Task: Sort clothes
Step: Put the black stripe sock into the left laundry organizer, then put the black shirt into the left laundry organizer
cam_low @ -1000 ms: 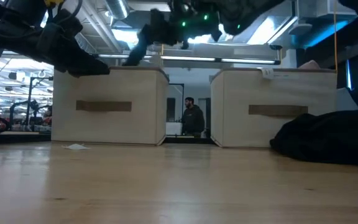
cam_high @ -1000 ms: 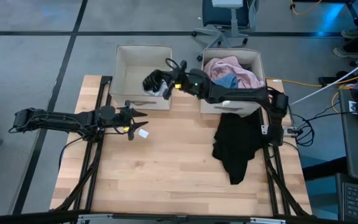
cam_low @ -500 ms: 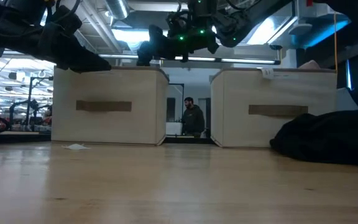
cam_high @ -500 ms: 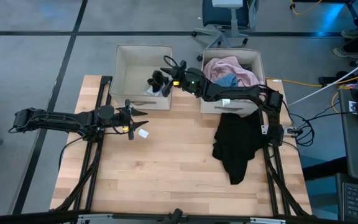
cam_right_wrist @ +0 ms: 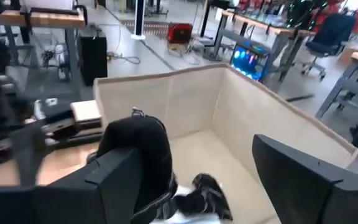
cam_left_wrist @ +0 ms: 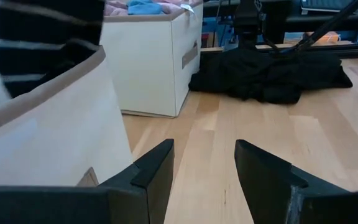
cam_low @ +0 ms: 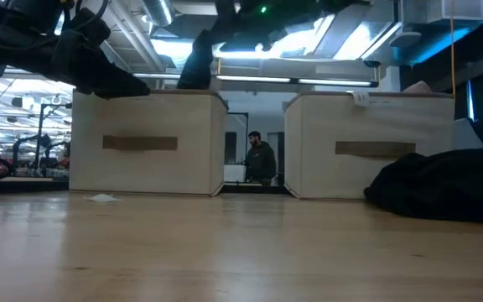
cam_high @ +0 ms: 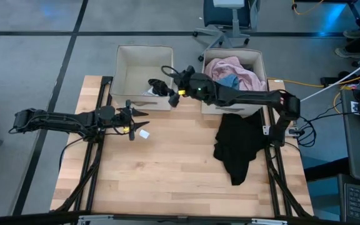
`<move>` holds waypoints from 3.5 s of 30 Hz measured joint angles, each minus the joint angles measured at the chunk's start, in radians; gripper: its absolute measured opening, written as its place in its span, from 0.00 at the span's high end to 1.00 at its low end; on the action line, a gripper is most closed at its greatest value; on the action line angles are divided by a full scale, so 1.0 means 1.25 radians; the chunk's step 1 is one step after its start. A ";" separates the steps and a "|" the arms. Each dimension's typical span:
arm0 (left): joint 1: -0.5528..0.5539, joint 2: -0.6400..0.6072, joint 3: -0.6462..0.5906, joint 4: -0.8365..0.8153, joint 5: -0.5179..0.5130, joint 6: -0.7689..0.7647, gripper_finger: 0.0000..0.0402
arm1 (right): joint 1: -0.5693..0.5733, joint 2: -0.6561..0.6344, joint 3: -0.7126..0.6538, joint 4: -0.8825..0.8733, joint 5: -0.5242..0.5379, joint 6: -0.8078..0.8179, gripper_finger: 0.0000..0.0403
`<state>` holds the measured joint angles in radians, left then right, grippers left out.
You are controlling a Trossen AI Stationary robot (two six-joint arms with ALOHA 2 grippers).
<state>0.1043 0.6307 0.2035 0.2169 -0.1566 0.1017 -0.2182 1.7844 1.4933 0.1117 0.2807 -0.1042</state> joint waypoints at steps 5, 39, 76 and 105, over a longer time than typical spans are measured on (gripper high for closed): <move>0.000 0.000 0.000 0.000 0.000 -0.001 0.60 | 0.033 -0.026 0.000 -0.049 0.049 0.025 0.27; 0.000 0.000 0.000 0.001 0.000 0.014 0.60 | 0.307 -0.230 0.001 -0.858 0.130 0.683 0.27; 0.001 0.000 0.000 0.003 -0.001 0.023 0.60 | 0.510 -0.219 -0.699 -0.644 0.043 1.231 0.44; 0.001 0.000 0.000 0.003 -0.001 0.017 0.60 | 0.508 -0.204 -0.657 -0.080 0.196 0.754 0.90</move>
<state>0.1055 0.6308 0.2035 0.2207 -0.1581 0.1223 0.4170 1.5299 0.6715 0.0112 0.5259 0.8385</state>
